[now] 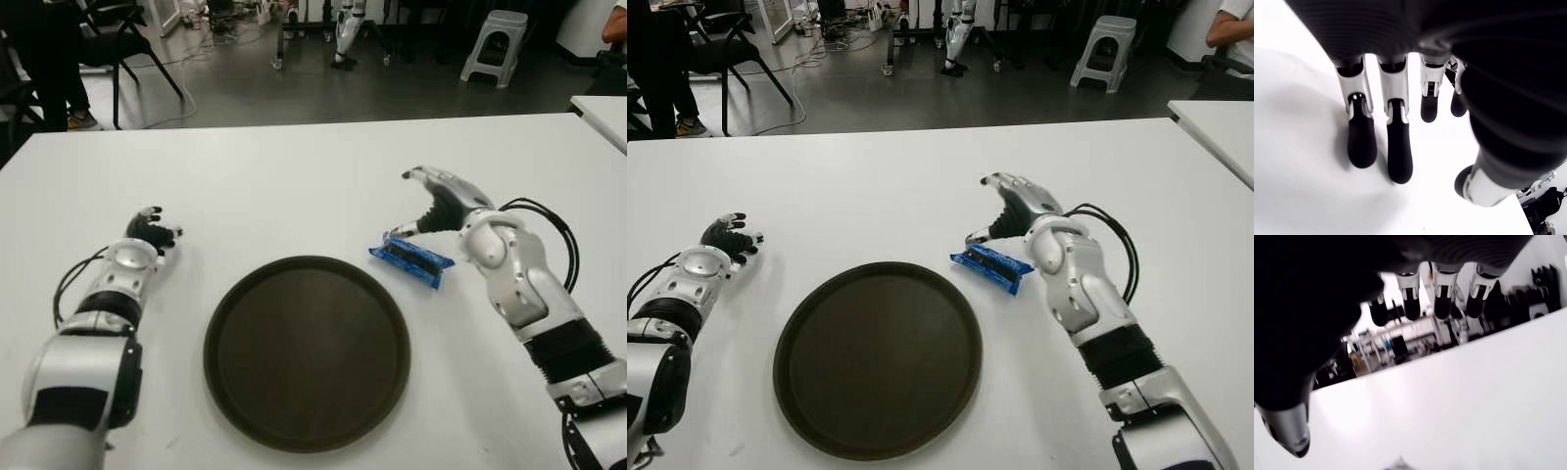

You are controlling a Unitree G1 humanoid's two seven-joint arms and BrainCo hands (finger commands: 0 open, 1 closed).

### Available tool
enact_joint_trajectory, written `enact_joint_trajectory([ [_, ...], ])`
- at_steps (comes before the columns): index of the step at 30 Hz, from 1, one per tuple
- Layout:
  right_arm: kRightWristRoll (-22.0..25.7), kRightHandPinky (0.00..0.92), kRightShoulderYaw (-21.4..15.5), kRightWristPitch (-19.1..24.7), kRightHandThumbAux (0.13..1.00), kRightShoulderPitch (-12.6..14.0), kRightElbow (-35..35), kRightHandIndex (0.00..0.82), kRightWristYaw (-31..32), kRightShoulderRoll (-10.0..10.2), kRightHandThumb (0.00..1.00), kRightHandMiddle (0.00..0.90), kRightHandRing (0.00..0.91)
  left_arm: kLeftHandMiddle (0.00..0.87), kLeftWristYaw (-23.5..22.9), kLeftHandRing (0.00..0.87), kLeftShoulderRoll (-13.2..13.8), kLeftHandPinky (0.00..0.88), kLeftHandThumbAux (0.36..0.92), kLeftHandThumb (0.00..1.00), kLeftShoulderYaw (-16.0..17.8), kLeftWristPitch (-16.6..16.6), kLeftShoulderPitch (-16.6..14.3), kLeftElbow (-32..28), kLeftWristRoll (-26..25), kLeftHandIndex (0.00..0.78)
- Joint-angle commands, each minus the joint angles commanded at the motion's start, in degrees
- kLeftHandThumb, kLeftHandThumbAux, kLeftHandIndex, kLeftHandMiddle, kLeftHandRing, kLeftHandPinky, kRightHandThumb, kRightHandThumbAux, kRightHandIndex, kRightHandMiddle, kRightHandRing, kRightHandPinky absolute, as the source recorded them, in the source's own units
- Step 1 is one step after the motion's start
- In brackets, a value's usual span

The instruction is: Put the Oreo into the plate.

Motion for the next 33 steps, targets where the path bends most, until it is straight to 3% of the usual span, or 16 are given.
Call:
enact_joint_trajectory([
  [14, -5.6, 0.000, 4.4, 5.4, 0.632, -2.9, 1.0, 0.031, 5.7, 0.3, 0.000, 0.081, 0.053, 0.114, -0.2, 0.147, 0.0, 0.156, 0.810, 0.156, 0.6, -1.0, 0.3, 0.1, -0.4, 0.073],
  [33, -8.2, 0.000, 7.8, 7.1, 0.683, -4.9, 5.3, 0.055, 7.8, 0.9, 0.000, 0.097, 0.071, 0.107, -0.4, 0.128, 0.0, 0.116, 0.798, 0.170, 0.2, -0.3, 0.1, 0.1, -0.1, 0.057],
])
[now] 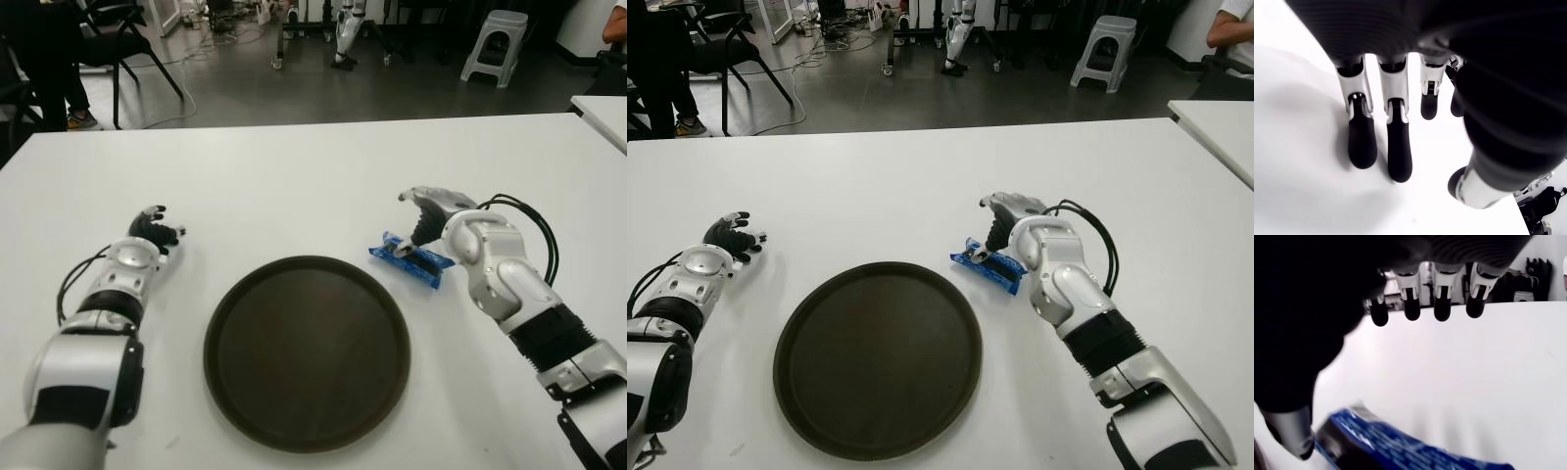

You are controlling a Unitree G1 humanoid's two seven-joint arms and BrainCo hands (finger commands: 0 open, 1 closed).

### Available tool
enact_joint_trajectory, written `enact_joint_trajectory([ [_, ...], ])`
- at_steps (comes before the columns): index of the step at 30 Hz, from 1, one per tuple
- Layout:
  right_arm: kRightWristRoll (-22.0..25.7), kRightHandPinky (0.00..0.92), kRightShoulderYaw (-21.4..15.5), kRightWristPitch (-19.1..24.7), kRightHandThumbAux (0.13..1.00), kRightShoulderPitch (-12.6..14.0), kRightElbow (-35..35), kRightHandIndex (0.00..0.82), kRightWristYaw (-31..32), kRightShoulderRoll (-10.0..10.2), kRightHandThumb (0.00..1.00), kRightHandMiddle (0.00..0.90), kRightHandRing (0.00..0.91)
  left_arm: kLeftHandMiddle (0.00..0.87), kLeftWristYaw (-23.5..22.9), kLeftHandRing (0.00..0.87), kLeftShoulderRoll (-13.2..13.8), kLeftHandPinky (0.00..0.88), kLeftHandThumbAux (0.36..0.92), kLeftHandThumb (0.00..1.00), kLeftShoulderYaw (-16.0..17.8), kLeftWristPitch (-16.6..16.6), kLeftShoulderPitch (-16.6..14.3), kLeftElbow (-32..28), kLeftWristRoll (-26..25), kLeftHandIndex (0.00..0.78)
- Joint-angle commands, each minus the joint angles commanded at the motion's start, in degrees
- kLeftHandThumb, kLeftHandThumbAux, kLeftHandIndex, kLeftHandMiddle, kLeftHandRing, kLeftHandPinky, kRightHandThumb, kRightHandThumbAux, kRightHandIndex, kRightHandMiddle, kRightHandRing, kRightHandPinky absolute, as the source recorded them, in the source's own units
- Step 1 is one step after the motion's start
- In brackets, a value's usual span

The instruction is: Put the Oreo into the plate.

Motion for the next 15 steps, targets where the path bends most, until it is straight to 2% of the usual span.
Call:
enact_joint_trajectory([
  [15, -0.3, 0.000, 0.5, 0.4, 0.732, 0.0, 0.4, 0.063, 0.8, -0.1, 0.000, 0.099, 0.074, 0.090, -0.5, 0.110, 0.0, 0.104, 0.810, 0.167, 0.6, -0.4, 0.2, -0.1, -0.7, 0.043],
])
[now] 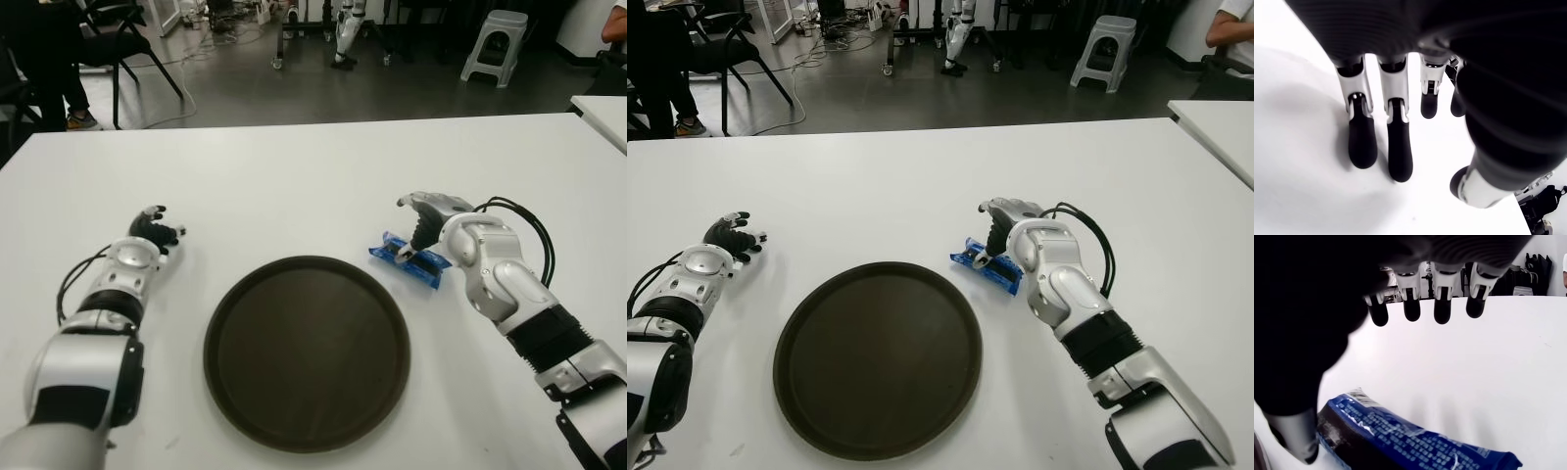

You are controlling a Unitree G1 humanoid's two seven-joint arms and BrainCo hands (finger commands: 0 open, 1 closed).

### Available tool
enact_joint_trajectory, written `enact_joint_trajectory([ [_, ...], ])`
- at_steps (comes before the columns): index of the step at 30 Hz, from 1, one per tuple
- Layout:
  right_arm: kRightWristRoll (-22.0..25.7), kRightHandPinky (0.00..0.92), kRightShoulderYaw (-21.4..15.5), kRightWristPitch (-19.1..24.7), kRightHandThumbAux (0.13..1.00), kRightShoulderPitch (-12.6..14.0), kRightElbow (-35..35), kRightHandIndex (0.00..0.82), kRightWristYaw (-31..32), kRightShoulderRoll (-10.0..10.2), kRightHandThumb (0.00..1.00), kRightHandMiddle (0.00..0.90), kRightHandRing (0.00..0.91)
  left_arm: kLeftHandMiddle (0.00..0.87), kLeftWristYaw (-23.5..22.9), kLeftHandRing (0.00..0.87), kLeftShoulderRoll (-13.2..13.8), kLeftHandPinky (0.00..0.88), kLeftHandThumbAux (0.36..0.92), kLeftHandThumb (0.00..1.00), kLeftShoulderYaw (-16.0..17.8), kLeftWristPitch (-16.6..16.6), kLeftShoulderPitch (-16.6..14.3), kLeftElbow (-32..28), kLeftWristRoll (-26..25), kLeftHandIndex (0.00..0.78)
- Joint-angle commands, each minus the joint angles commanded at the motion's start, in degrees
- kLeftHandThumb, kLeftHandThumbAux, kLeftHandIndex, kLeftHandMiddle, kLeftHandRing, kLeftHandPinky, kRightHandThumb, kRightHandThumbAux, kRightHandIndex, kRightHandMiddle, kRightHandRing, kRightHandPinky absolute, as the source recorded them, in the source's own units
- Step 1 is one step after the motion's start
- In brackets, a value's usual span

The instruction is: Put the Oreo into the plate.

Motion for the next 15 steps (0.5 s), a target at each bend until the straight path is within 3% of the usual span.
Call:
enact_joint_trajectory([
  [15, -1.4, 0.000, 0.2, 0.6, 0.711, 2.3, -3.8, 0.076, 1.6, -1.0, 0.000, 0.111, 0.079, 0.105, 0.0, 0.133, 0.1, 0.131, 0.836, 0.127, 0.4, -0.6, 0.2, 0.2, -0.3, 0.080],
])
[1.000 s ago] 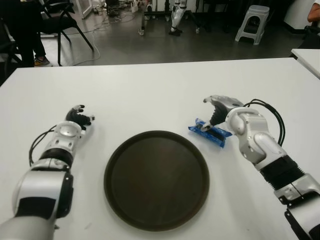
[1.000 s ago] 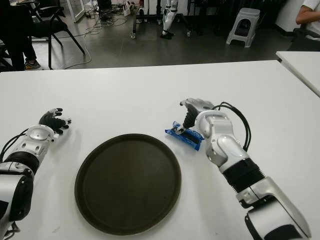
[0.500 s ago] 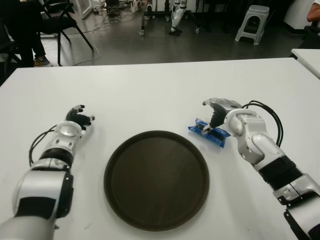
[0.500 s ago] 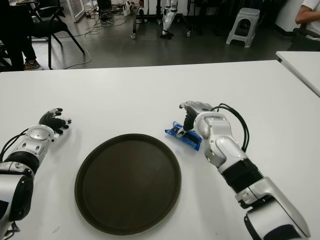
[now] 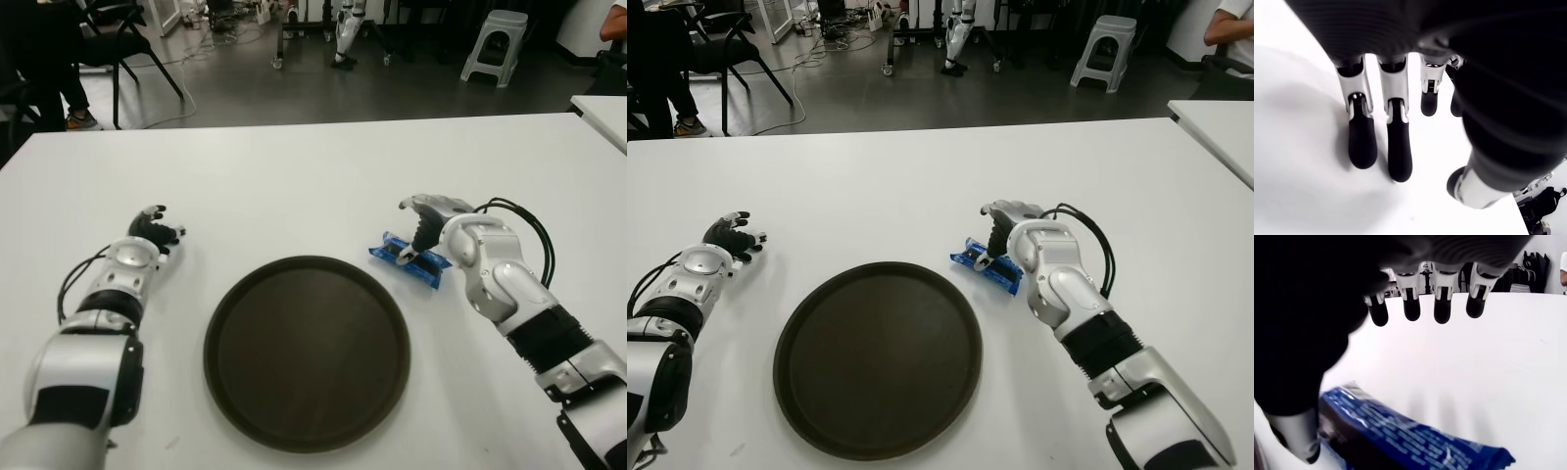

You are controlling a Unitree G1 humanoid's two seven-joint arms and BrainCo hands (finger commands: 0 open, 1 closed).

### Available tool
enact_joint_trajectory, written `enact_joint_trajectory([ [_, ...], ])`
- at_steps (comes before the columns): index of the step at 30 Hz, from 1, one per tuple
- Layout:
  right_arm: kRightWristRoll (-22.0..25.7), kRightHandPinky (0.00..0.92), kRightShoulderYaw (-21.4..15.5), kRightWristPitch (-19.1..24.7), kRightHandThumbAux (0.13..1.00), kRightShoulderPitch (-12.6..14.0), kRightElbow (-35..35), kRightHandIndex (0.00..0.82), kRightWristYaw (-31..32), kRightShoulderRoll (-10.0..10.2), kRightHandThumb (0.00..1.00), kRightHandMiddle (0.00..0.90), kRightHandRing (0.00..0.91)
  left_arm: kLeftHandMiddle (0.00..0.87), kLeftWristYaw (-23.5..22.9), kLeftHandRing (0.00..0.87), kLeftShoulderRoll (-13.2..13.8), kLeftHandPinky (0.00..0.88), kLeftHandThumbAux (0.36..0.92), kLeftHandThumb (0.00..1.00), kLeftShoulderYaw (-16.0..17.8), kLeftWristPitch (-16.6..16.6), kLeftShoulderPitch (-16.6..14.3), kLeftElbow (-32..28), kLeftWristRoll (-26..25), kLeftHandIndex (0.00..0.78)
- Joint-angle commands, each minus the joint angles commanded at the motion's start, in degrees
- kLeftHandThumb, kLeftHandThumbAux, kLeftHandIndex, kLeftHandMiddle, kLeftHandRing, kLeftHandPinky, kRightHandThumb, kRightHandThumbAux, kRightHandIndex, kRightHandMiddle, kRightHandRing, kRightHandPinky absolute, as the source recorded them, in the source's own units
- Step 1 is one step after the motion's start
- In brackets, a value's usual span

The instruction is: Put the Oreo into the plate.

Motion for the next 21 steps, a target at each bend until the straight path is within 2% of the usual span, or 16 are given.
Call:
enact_joint_trajectory([
  [8, -1.3, 0.000, 0.2, 0.8, 0.708, 1.6, -4.2, 0.081, 2.9, -1.2, 0.000, 0.122, 0.094, 0.107, 0.5, 0.145, 0.1, 0.162, 0.812, 0.152, -1.1, 0.6, -0.3, -0.1, 0.9, 0.069],
  [12, -2.5, 0.013, -0.1, 1.5, 0.691, 3.0, -6.9, 0.080, 3.8, -1.6, 0.000, 0.120, 0.097, 0.111, 0.6, 0.141, 0.1, 0.148, 0.809, 0.171, -1.0, 0.7, -0.2, -0.1, 0.8, 0.059],
  [21, -4.3, 0.012, 0.2, 2.9, 0.687, 3.6, -9.6, 0.081, 7.3, -2.3, 0.000, 0.126, 0.100, 0.107, 0.3, 0.126, 0.2, 0.124, 0.824, 0.178, -0.3, 0.0, 0.0, 0.0, 0.3, 0.069],
])
